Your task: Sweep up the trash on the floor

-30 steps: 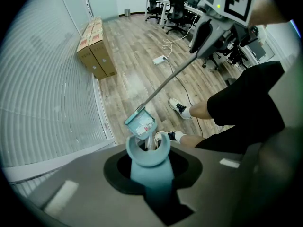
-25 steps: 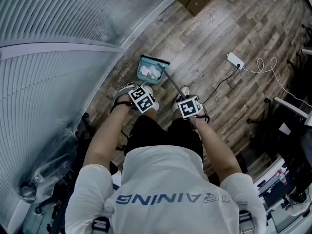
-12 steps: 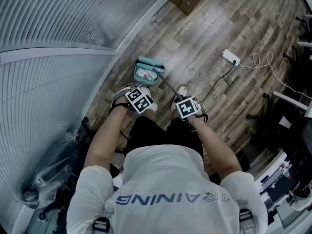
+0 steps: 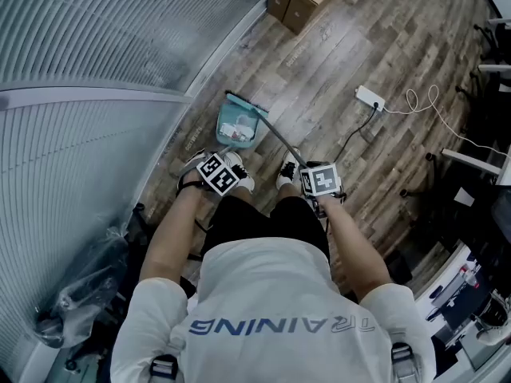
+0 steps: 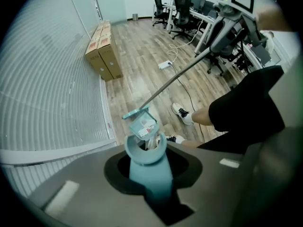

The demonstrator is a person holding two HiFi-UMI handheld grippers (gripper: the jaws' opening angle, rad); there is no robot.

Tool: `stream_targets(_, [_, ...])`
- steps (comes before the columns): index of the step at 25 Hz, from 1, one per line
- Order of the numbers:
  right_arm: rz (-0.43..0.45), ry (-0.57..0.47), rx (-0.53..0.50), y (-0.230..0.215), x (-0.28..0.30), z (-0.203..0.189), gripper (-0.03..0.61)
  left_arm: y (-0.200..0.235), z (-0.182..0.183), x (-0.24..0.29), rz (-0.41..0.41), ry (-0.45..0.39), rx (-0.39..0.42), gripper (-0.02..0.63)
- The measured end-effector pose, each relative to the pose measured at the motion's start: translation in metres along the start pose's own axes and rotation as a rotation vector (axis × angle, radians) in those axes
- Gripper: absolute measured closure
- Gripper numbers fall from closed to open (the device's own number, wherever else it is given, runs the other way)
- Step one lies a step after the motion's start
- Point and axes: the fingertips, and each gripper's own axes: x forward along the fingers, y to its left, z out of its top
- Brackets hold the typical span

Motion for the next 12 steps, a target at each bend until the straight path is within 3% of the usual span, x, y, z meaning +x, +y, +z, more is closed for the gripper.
stream_targets(12, [-0.082,-0.194,0.129,-0.056,-0.08,0.032,0.468,0.015,0.051,-0.089,0.015,-0.093,-0.065,0.526])
